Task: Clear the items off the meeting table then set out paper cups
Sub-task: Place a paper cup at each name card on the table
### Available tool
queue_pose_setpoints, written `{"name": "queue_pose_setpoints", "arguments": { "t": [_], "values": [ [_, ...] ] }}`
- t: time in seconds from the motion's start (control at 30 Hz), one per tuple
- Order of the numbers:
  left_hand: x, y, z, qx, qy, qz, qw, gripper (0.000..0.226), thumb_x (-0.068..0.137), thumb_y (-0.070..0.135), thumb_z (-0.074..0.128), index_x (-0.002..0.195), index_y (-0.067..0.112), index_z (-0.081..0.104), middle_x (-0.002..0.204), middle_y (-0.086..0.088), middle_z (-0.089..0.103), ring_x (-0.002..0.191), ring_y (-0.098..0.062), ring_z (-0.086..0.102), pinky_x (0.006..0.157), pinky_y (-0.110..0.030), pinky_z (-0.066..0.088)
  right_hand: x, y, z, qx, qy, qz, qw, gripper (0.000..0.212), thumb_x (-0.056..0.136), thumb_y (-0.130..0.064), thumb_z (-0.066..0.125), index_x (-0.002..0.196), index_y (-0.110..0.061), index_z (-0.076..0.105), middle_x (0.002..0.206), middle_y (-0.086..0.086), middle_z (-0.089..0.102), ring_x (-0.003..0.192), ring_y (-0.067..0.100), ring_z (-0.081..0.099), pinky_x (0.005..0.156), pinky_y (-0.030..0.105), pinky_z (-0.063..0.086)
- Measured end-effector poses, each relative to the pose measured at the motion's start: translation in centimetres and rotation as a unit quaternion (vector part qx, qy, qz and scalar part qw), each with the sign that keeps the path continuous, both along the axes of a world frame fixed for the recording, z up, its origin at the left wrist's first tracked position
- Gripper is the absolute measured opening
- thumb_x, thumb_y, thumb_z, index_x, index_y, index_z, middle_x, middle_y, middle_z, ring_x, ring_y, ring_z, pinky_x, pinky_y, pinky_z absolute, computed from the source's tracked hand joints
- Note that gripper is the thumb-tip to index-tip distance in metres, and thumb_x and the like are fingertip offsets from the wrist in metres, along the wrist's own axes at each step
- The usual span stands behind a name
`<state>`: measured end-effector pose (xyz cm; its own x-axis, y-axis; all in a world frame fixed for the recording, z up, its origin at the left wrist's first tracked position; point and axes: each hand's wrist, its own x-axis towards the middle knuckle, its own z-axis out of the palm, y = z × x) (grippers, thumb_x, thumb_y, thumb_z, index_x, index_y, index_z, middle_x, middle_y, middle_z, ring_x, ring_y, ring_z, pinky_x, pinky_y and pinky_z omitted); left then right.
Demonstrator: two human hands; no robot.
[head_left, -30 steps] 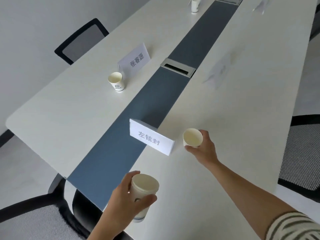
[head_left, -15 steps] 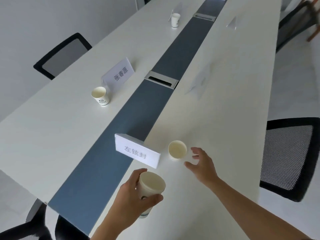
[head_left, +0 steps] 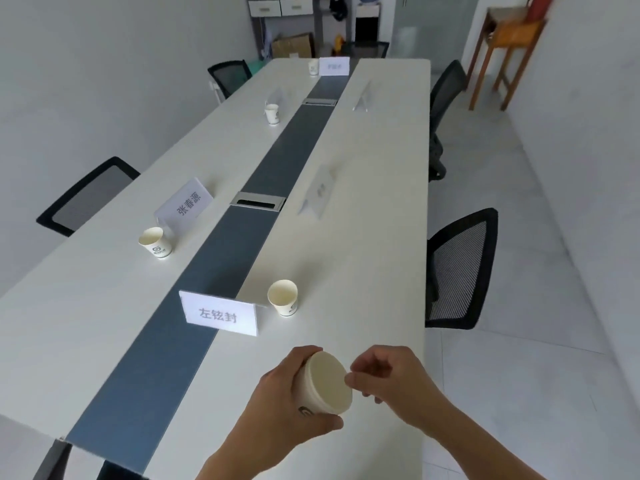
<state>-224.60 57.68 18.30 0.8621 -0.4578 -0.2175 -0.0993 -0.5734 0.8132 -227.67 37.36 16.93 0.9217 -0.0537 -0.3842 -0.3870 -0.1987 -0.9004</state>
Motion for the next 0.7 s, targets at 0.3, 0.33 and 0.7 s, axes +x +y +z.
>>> {"name": "queue_pose_setpoints", "arguments": {
  "t": [0.3, 0.33, 0.7],
  "values": [
    [-9.9, -10.1, -0.1, -0.005, 0.009, -0.136, 0.991, 0.074, 0.05, 0.043, 0.087, 0.112, 0.05, 0.048, 0.108, 0.027, 0.058, 0.099, -0.005, 0.057, 0.079, -0.02, 0.054, -14.1, -8.4, 0.6, 0.024, 0.029, -0.108, 0.993, 0.005, 0.074, 0.0, 0.073, 0.075, -0.001, 0.068, 0.056, 0.003, 0.066, 0.051, 0.014, 0.059, 0.051, 0.022, 0.049],
    [-10.6, -11.3, -0.2, -0.009, 0.013, -0.148, 0.989, 0.074, 0.05, 0.042, 0.088, 0.112, 0.049, 0.048, 0.108, 0.026, 0.058, 0.098, -0.006, 0.058, 0.08, -0.021, 0.054, -15.3, -9.3, 0.5, 0.025, 0.029, -0.124, 0.992, 0.005, 0.073, 0.001, 0.072, 0.075, 0.0, 0.068, 0.056, 0.004, 0.065, 0.051, 0.014, 0.059, 0.052, 0.023, 0.05],
    [-10.9, -23.3, -0.9, 0.002, 0.036, -0.271, 0.962, 0.06, 0.061, 0.039, 0.083, 0.114, 0.045, 0.054, 0.102, 0.009, 0.065, 0.087, -0.017, 0.065, 0.072, -0.036, 0.06, -21.8, -21.6, 0.6, 0.14, 0.013, -0.269, 0.953, 0.01, 0.079, 0.004, 0.058, 0.08, -0.001, 0.067, 0.07, 0.01, 0.067, 0.062, 0.02, 0.062, 0.052, 0.027, 0.048]
  ]
}}
